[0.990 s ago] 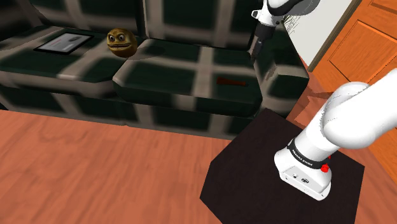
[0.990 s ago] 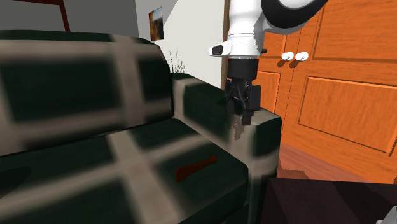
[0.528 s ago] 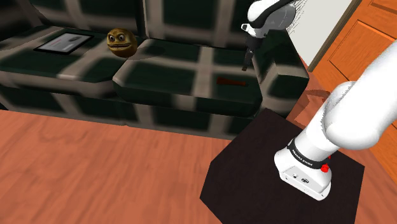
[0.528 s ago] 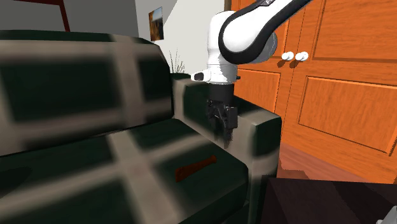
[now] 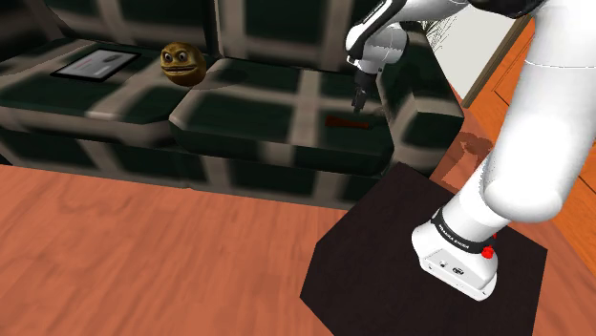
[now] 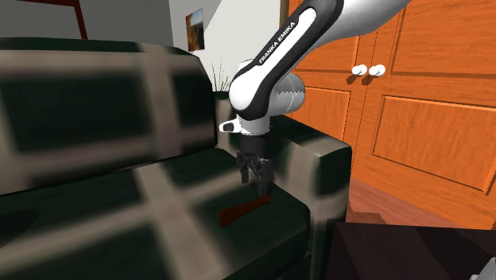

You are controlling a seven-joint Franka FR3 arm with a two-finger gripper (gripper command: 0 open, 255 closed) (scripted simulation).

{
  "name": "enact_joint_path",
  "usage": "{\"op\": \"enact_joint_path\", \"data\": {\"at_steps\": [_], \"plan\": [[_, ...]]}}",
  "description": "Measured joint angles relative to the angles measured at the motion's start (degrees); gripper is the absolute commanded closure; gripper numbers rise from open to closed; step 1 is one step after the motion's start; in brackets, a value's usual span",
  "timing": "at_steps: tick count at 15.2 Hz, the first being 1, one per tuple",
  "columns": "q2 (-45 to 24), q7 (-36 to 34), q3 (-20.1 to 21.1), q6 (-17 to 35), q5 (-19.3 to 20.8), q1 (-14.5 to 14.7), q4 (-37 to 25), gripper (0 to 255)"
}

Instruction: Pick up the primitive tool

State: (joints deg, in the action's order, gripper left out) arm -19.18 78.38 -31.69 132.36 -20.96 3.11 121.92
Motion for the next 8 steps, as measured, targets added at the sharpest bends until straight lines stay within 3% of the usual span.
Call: {"op": "enact_joint_path", "data": {"at_steps": [3,8], "plan": [[-7.04,5.3,2.86,0.09,-3.77,-2.96,-5.27,0],[-11.93,8.18,5.02,1.68,-6.48,-5.03,-7.76,0]]}}
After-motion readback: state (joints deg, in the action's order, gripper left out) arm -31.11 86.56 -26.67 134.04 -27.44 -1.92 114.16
